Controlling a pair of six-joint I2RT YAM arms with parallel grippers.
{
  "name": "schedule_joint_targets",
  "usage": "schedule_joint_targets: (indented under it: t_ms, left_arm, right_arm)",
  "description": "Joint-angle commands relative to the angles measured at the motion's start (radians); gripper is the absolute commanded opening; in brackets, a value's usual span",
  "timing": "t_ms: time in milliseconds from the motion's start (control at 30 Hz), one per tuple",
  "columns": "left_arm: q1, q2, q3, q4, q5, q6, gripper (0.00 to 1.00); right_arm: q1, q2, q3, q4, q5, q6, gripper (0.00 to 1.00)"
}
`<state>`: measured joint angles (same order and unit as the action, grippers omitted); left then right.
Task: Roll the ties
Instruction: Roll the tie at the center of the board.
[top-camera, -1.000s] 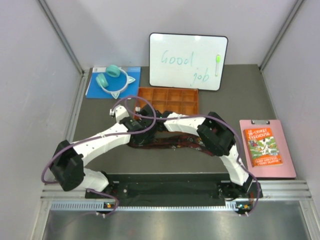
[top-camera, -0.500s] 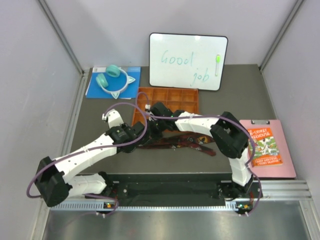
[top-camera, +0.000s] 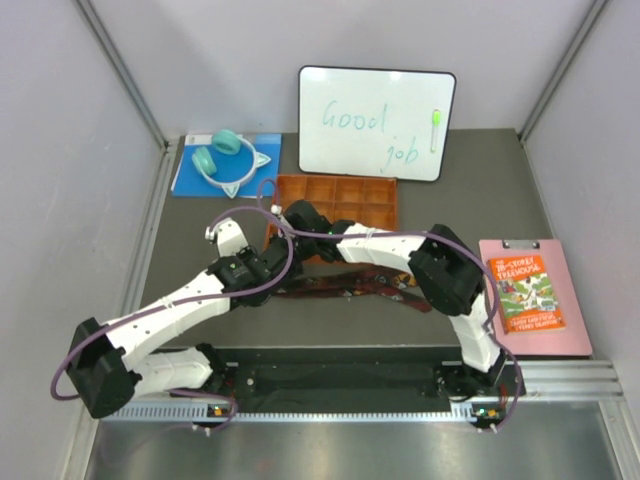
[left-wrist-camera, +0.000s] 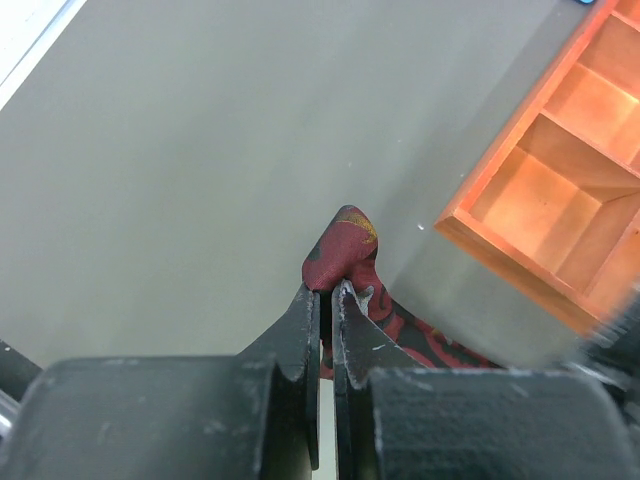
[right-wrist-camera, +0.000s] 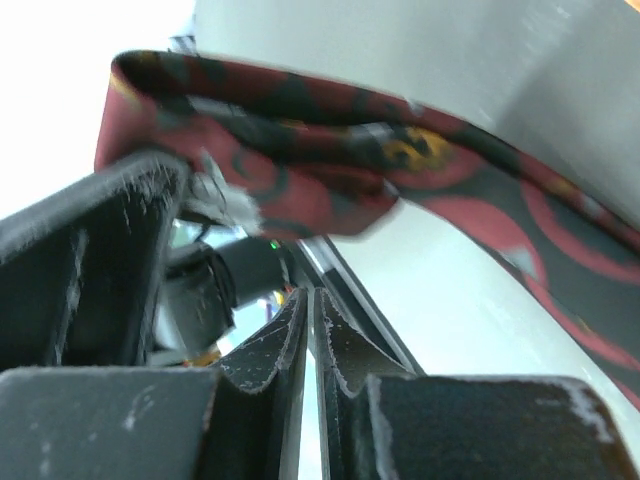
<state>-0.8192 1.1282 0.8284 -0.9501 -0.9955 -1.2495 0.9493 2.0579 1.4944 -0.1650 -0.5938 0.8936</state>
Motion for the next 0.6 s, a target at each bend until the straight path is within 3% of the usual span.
schedule_joint_targets:
  t_ms: [0, 567]
  left_arm:
    - [0.005, -0.004, 0.005, 0.053, -0.003, 0.038, 0.0]
    - [0.005, -0.036, -0.012, 0.053, 0.021, 0.027, 0.0]
  right_arm:
    - [0.032, 0.082, 0.084, 0.055, -0.034, 0.054, 0.08]
    - [0.026, 0.242, 0.319, -0.044, 0.04, 0.038, 0.06]
